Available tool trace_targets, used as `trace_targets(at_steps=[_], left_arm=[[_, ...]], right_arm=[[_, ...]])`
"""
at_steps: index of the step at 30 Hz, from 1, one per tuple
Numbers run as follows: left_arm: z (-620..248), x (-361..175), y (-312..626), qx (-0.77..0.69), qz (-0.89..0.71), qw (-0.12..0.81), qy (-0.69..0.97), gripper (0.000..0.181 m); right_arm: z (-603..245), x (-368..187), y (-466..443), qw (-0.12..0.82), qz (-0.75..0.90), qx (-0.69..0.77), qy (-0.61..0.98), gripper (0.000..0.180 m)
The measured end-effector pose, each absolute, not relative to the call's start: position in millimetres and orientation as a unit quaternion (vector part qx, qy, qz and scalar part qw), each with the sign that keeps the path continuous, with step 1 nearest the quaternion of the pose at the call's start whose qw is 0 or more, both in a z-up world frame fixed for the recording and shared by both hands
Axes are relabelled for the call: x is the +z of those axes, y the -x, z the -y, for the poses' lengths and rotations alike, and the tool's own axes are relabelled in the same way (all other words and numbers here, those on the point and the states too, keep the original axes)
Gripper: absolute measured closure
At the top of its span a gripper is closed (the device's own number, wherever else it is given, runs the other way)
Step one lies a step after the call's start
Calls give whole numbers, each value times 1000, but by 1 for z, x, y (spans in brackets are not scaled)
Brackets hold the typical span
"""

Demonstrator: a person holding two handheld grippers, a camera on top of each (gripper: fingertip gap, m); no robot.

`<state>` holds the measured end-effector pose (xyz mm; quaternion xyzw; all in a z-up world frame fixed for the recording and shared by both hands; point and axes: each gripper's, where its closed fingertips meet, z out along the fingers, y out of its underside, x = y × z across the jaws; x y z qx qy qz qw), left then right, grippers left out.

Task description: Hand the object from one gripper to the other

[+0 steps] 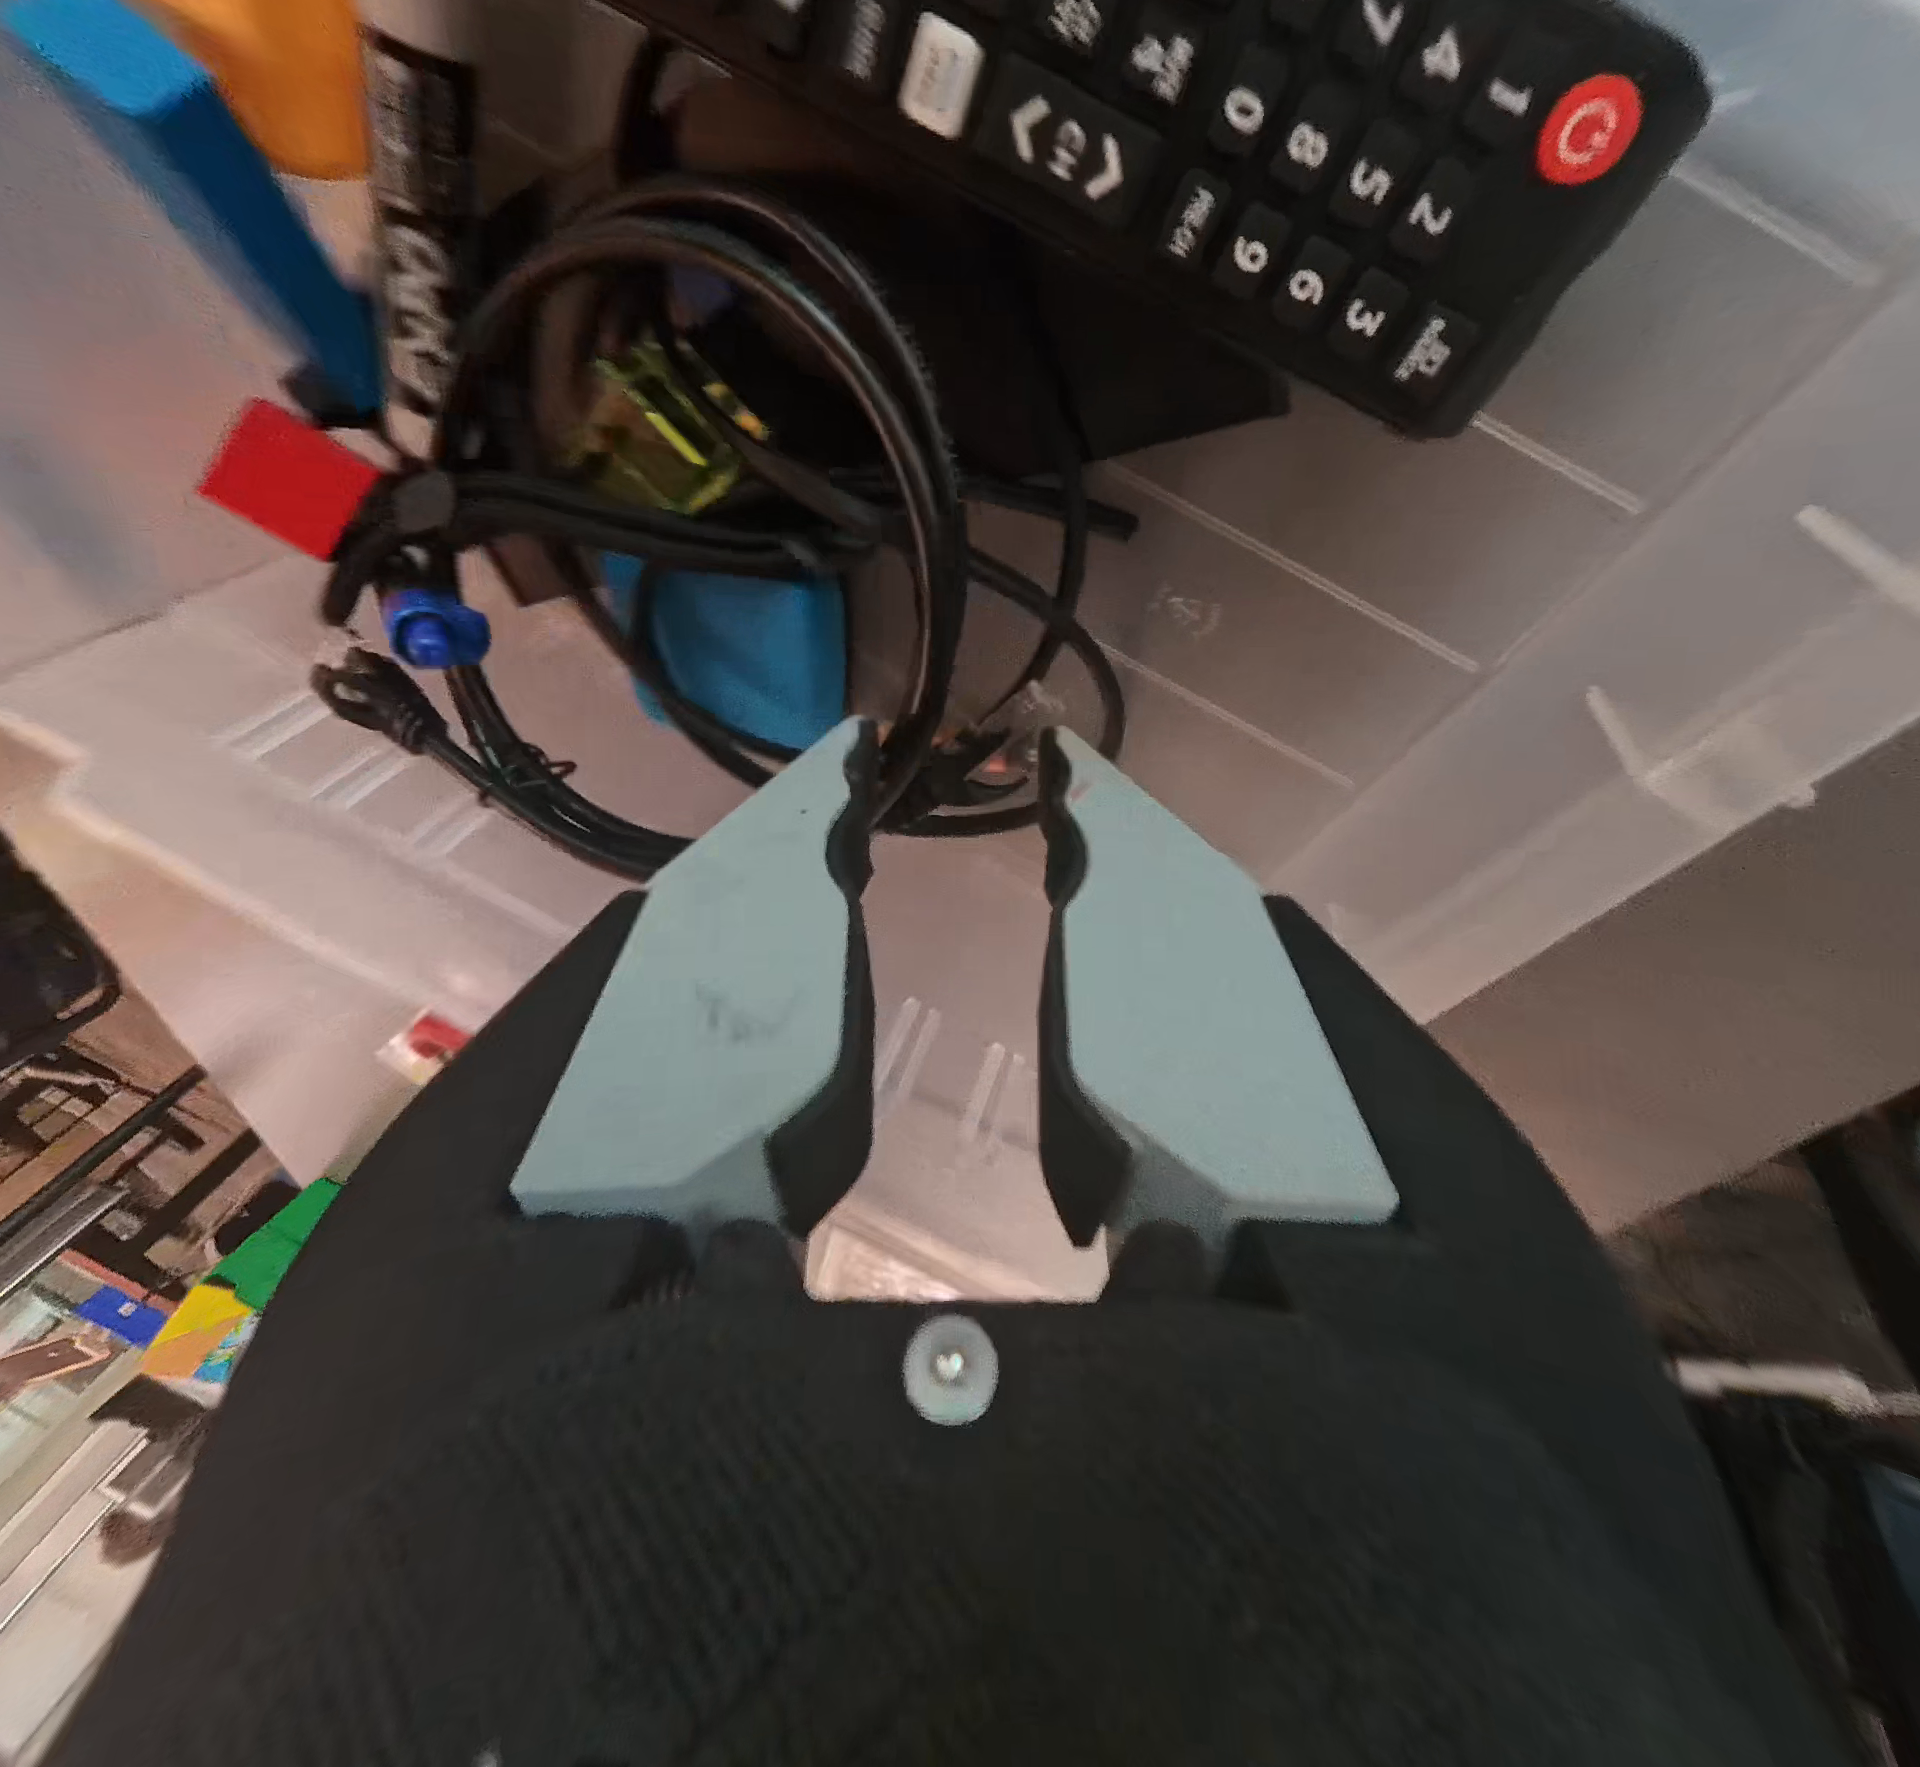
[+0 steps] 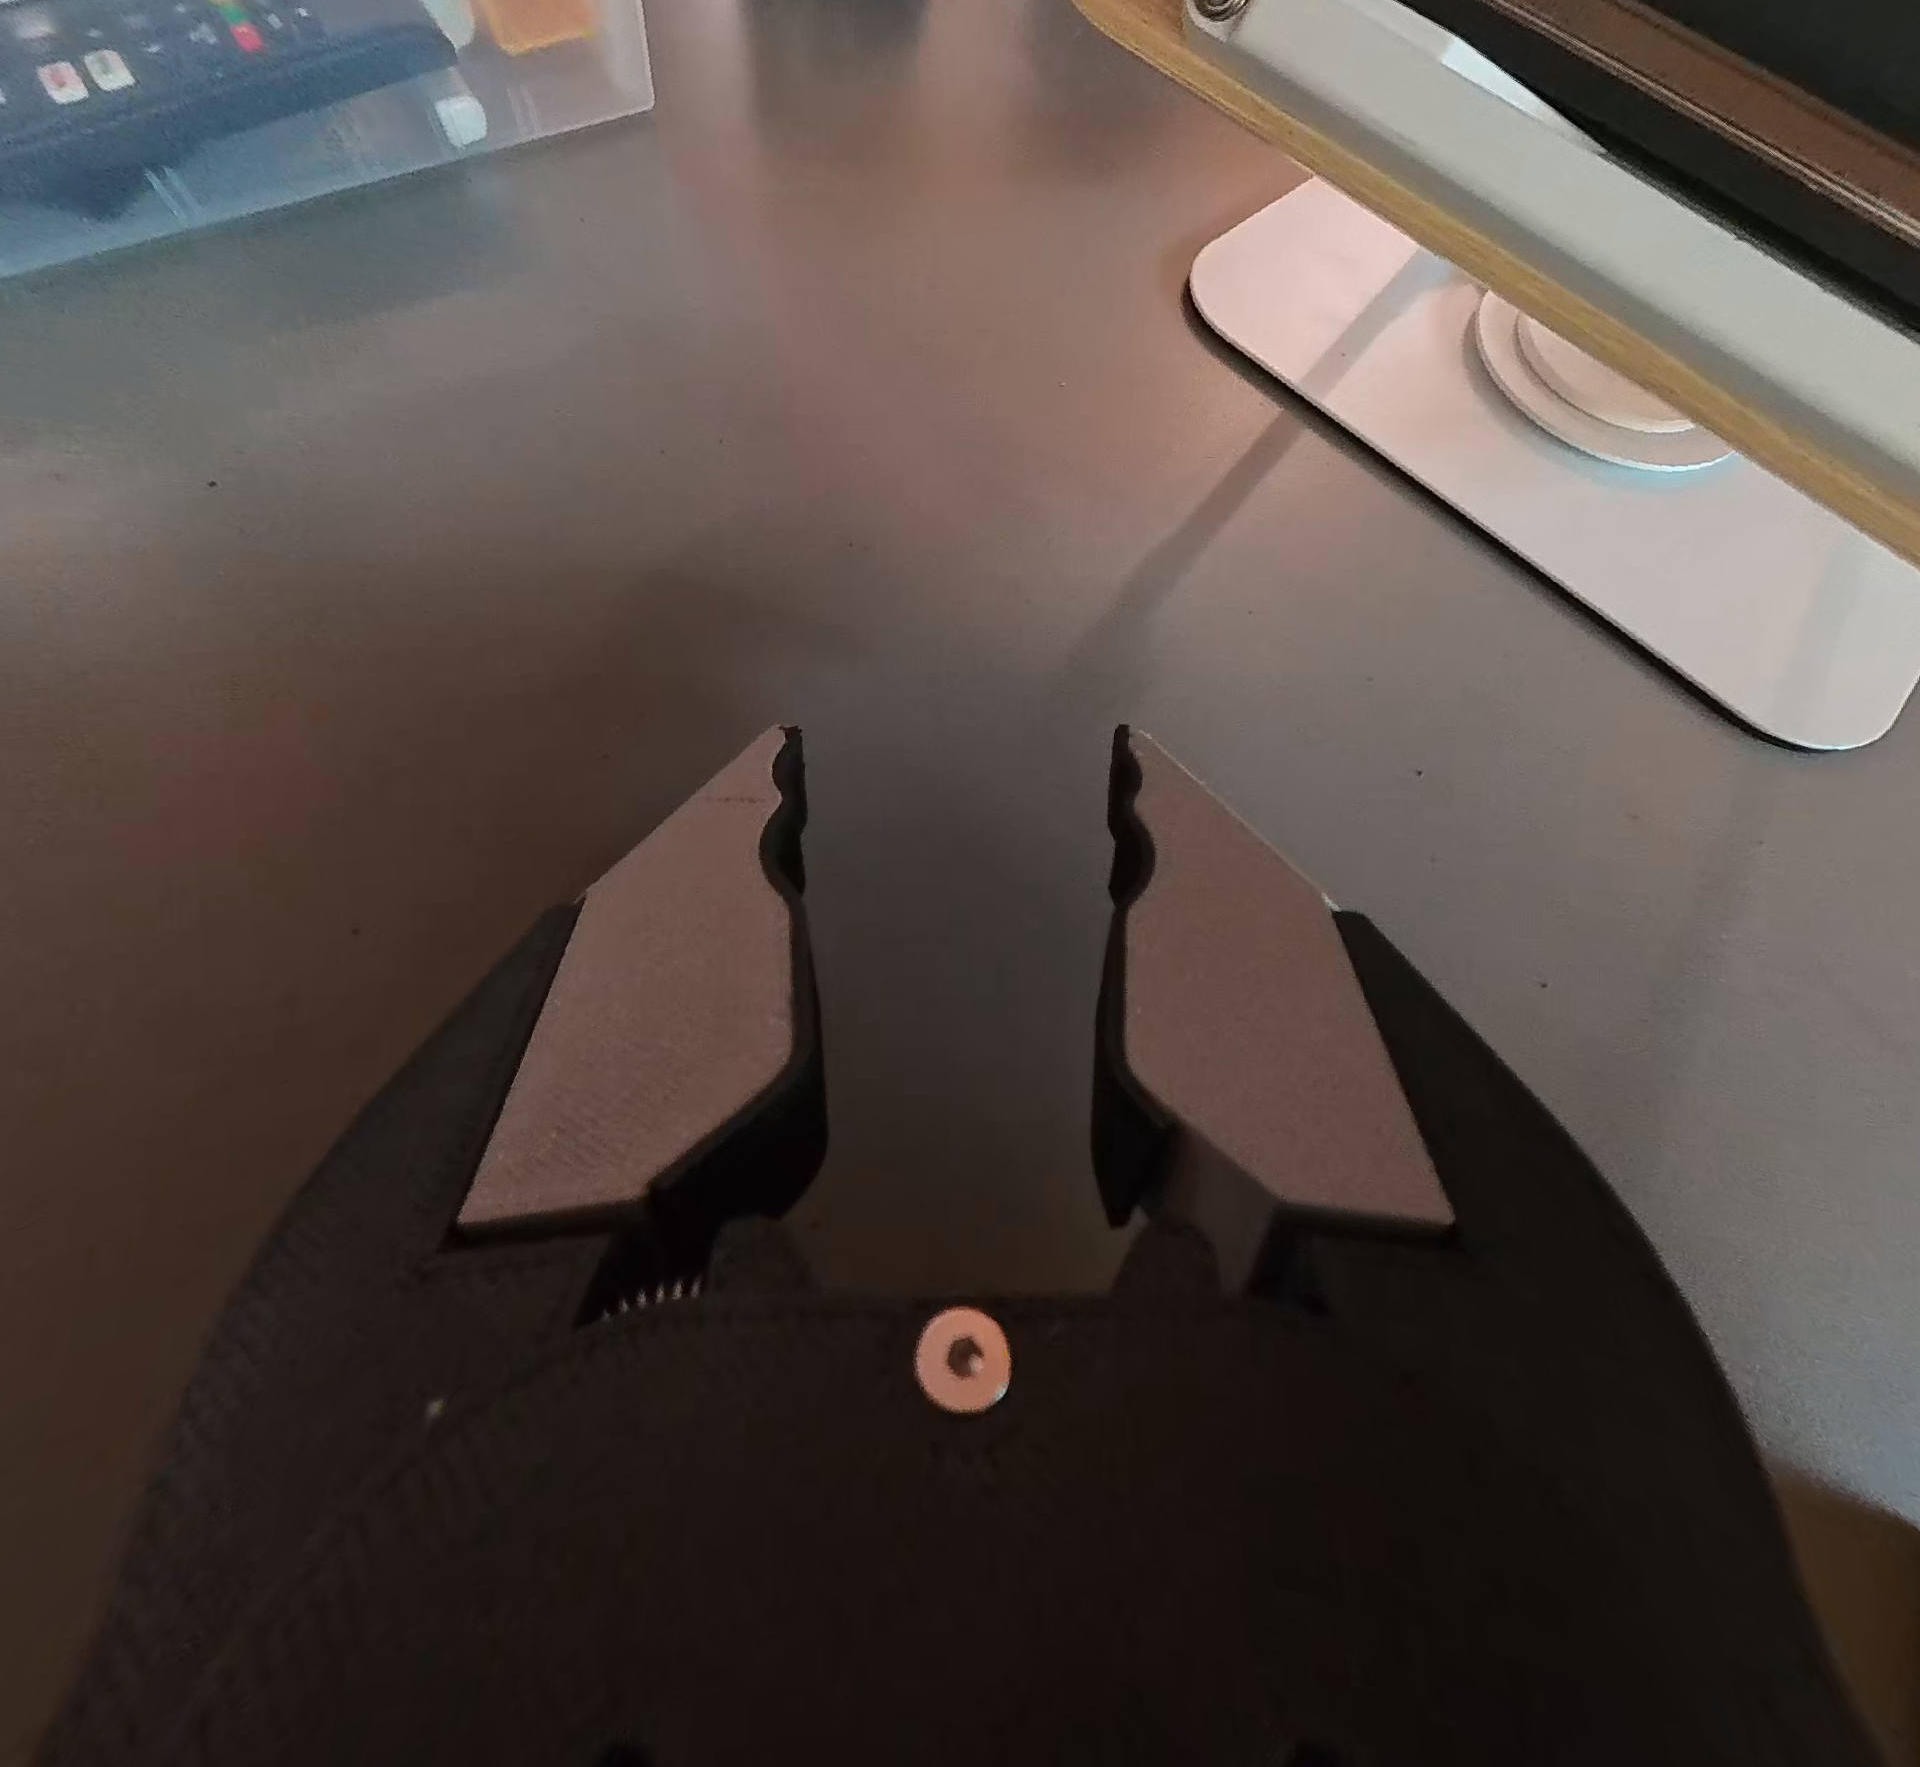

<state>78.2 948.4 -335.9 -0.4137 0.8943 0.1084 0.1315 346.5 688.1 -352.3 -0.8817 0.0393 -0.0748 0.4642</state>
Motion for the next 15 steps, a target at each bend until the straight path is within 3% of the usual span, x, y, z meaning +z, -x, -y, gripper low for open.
trace_targets(at_steps=[6, 15], left_arm=[[-961, -278, -110, 93, -857, 292, 413, 156], [-946, -226, -126, 206, -831, 414, 310, 160]], right_arm=[[-688, -353, -346, 462, -35, -79, 882, 124], [-688, -353, -346, 463, -37, -79, 882, 124]])
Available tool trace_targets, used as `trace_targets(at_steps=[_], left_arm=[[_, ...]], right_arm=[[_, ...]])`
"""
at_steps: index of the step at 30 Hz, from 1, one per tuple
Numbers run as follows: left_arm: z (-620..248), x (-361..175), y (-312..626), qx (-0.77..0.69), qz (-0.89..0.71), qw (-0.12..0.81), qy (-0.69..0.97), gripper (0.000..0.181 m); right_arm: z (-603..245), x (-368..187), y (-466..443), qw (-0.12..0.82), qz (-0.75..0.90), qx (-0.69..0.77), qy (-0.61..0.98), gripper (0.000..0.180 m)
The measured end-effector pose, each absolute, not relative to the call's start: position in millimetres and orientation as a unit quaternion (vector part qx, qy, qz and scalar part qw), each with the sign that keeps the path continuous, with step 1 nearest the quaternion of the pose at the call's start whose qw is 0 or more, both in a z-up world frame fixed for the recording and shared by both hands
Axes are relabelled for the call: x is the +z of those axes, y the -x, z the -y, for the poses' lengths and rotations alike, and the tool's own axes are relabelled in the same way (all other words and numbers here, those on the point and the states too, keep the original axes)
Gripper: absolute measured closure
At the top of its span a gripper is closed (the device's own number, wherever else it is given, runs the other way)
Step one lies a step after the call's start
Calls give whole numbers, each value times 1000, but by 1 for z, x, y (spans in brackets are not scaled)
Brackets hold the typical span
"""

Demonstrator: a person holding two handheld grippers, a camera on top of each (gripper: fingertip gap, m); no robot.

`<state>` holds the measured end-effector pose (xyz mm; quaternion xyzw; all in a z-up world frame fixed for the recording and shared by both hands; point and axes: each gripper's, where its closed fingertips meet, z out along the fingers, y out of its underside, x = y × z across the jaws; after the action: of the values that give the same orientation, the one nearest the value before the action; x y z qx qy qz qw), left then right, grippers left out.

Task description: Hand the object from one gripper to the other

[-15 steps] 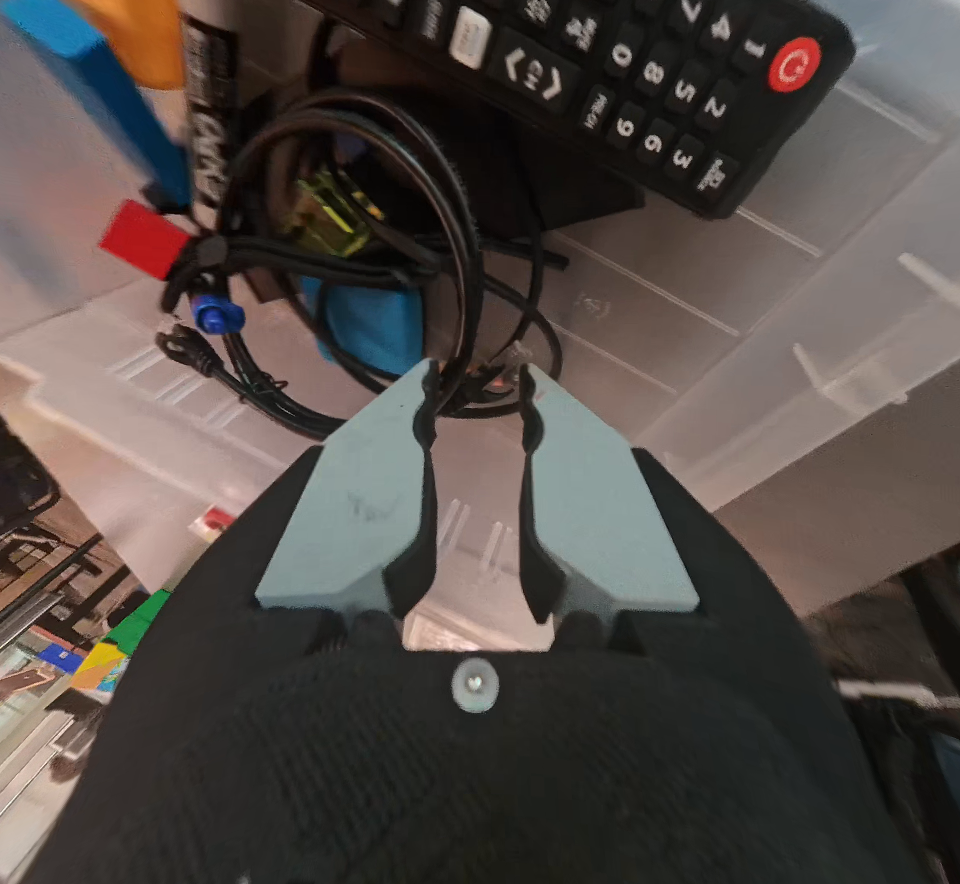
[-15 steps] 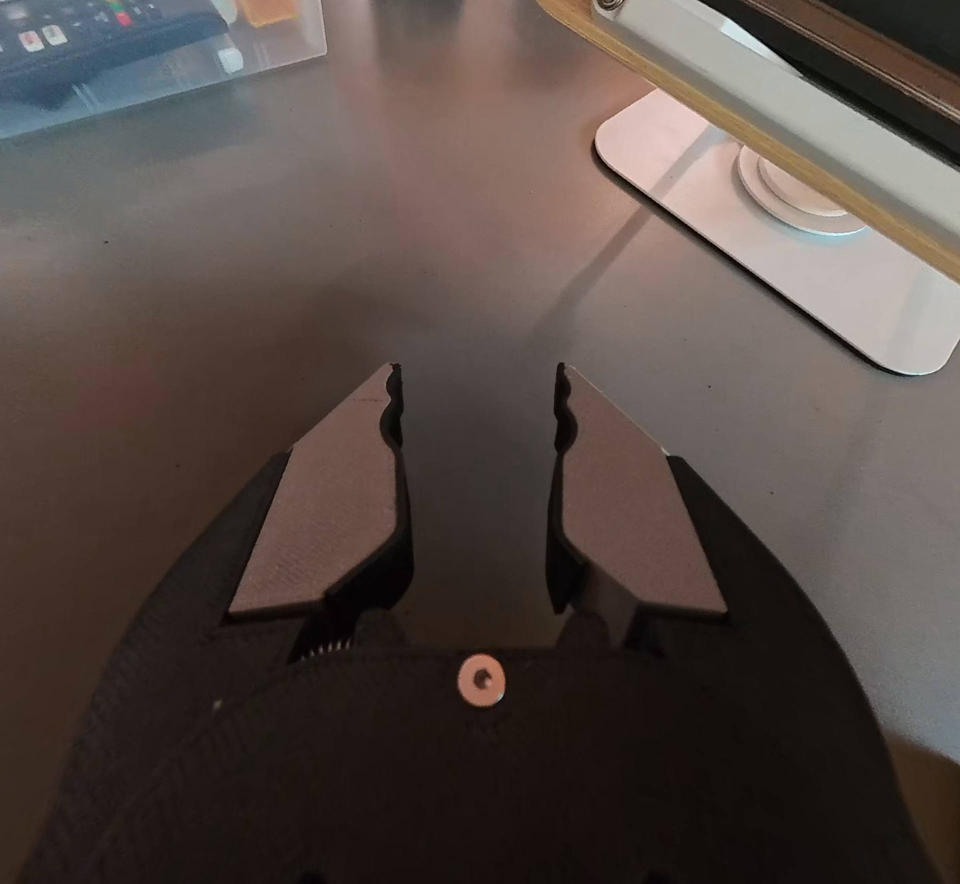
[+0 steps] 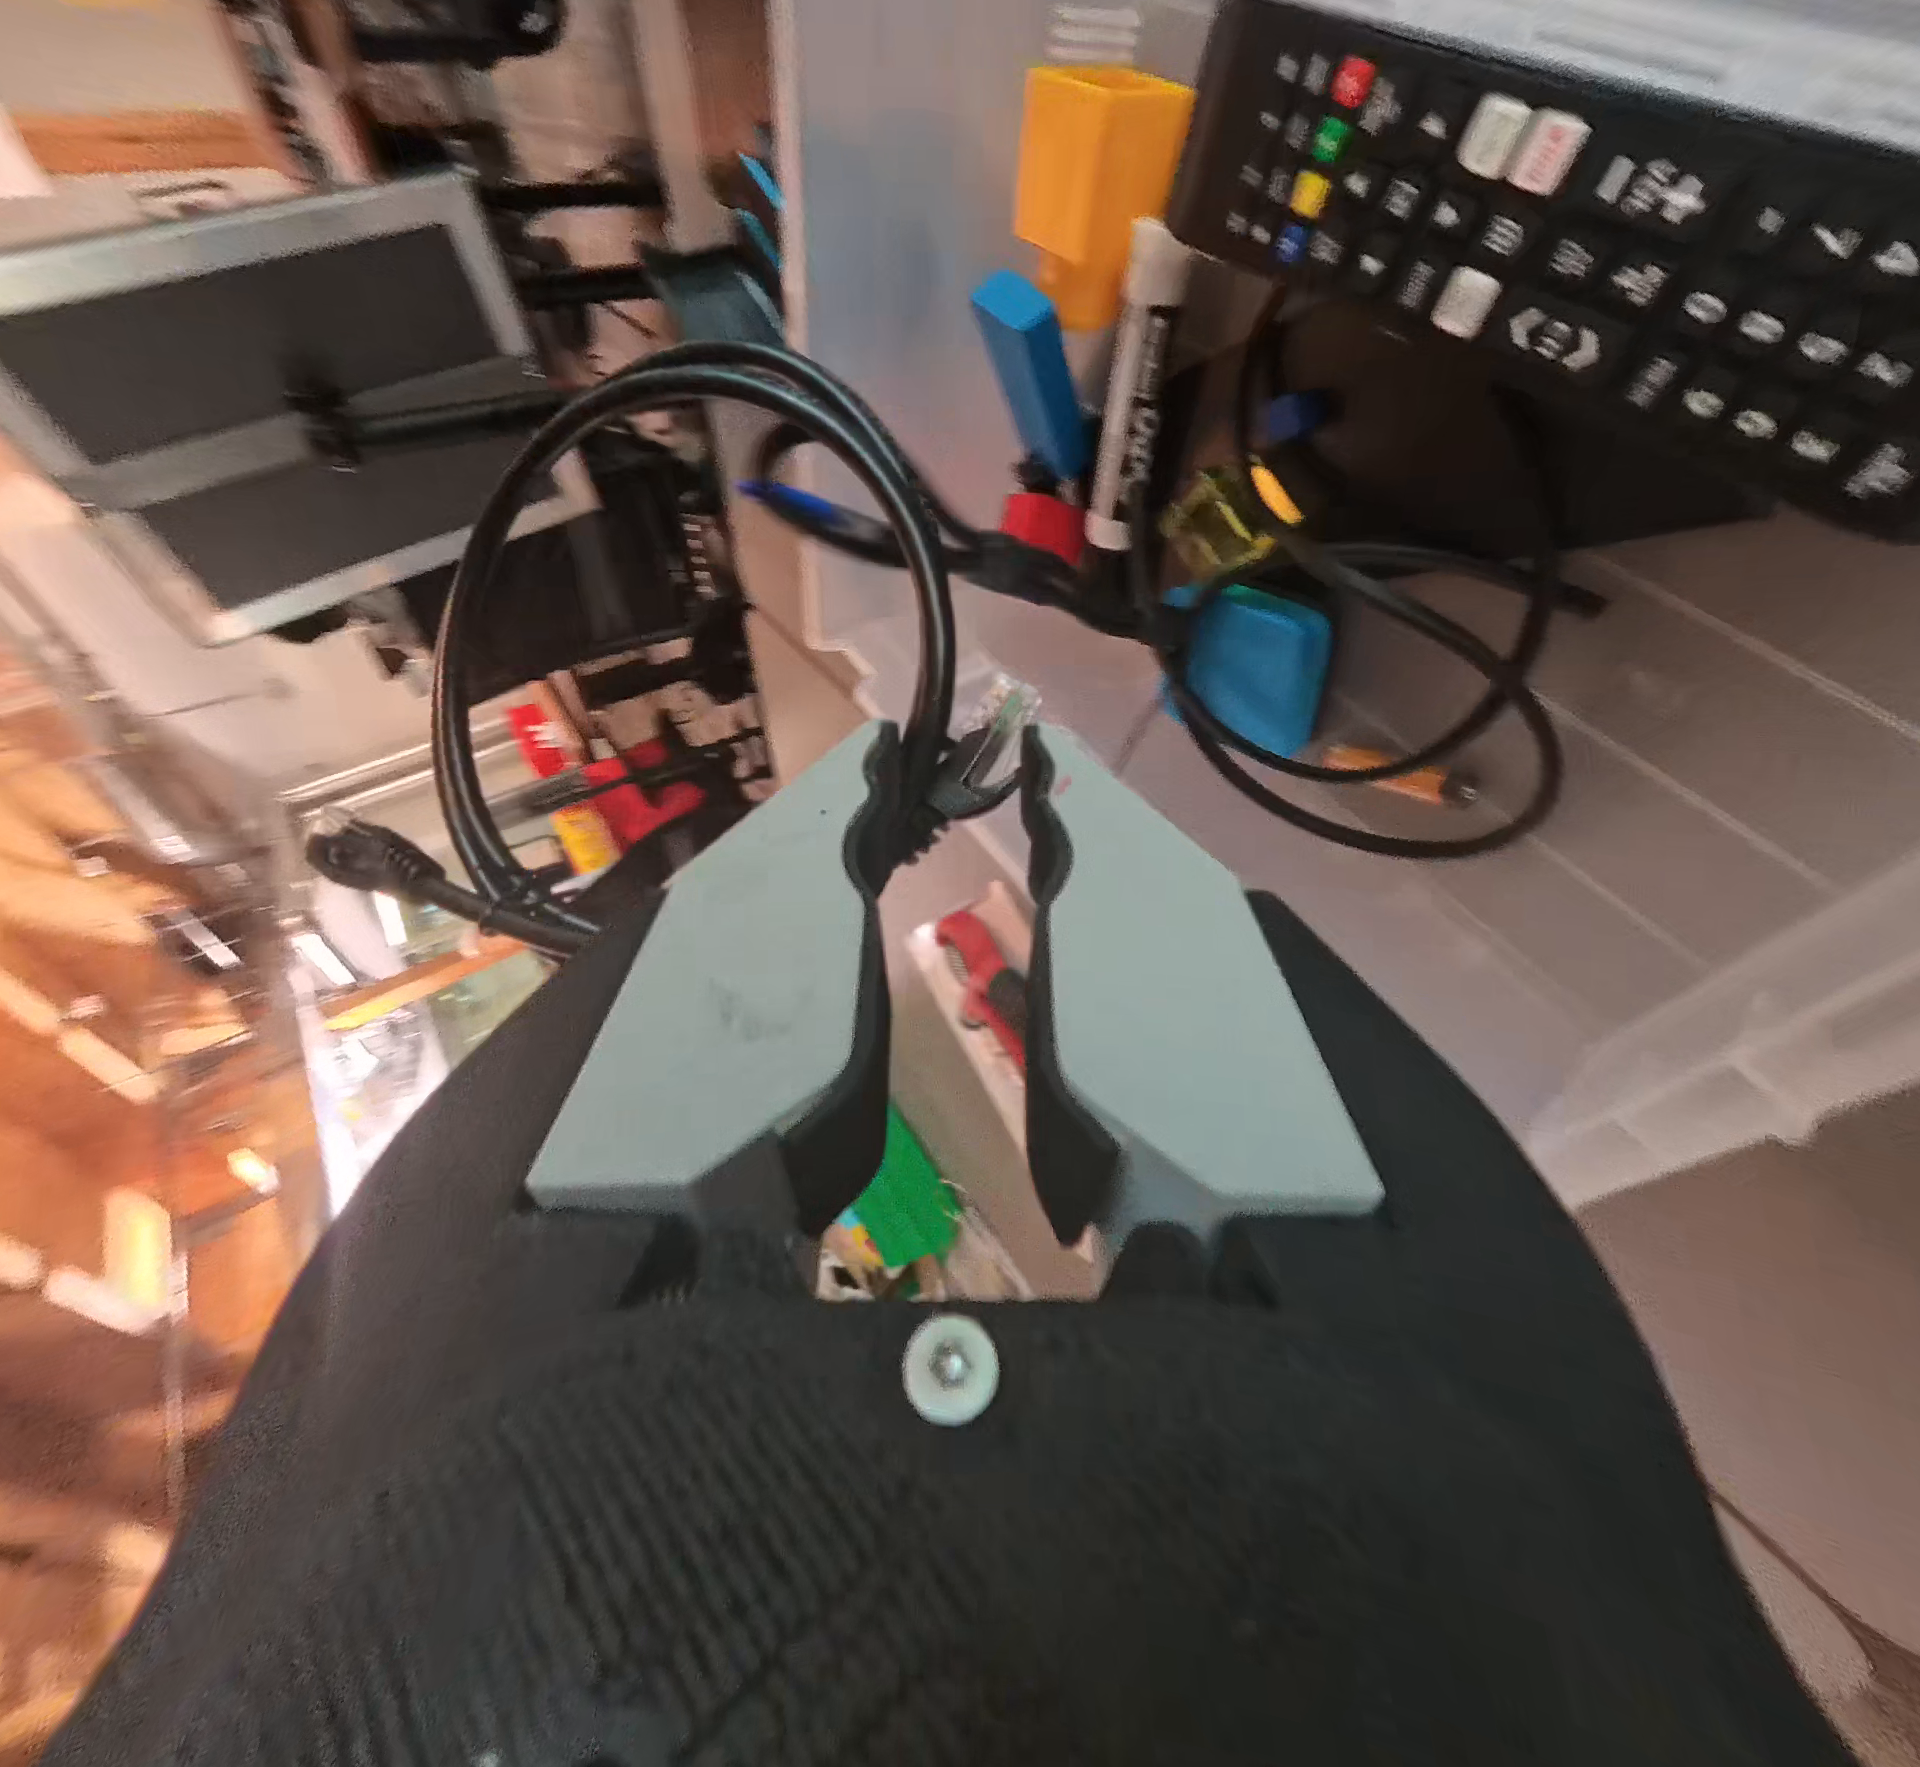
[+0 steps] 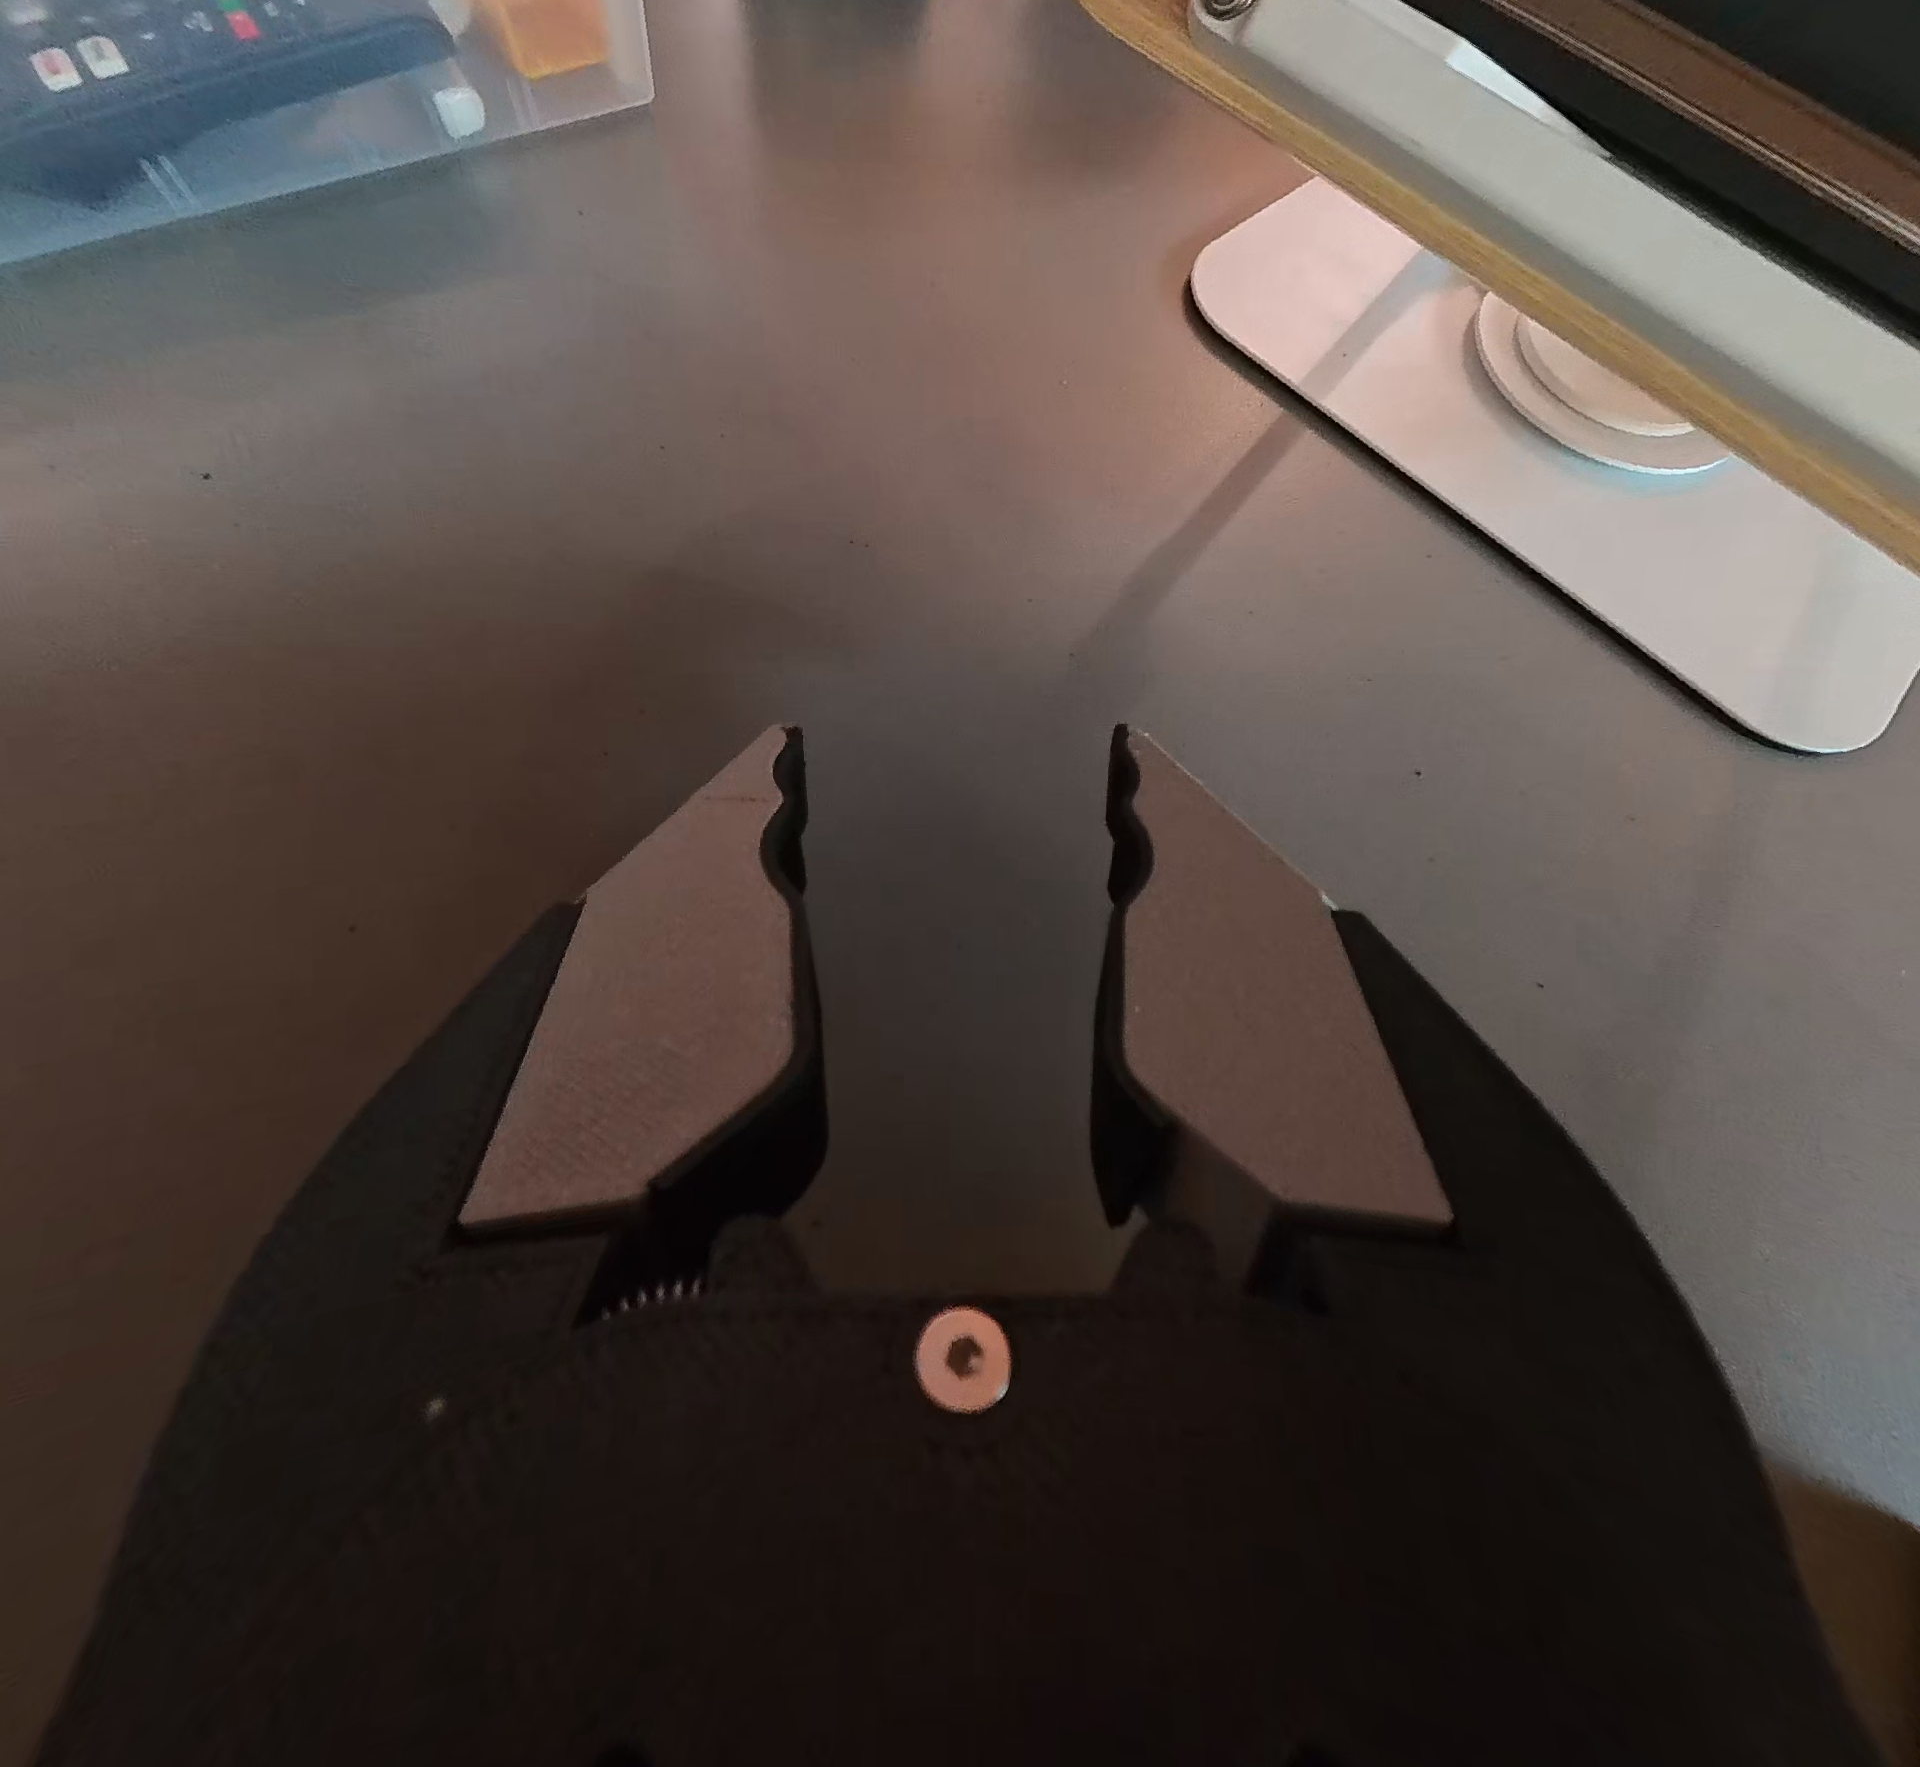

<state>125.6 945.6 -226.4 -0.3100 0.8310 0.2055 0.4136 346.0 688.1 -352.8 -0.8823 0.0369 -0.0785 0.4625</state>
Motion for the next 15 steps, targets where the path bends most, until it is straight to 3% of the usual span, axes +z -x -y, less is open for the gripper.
trace_targets(at_steps=[6, 10, 15], left_arm=[[-909, -152, -163, 144, -734, 579, 324, 160], [-832, -151, -198, -16, -731, 590, 343, 160], [-732, -189, -253, -184, -737, 555, 339, 160]], right_arm=[[-688, -352, -347, 466, -40, -77, 881, 125], [-689, -348, -347, 477, -43, -70, 875, 126], [-689, -330, -348, 522, -53, -54, 850, 129]])
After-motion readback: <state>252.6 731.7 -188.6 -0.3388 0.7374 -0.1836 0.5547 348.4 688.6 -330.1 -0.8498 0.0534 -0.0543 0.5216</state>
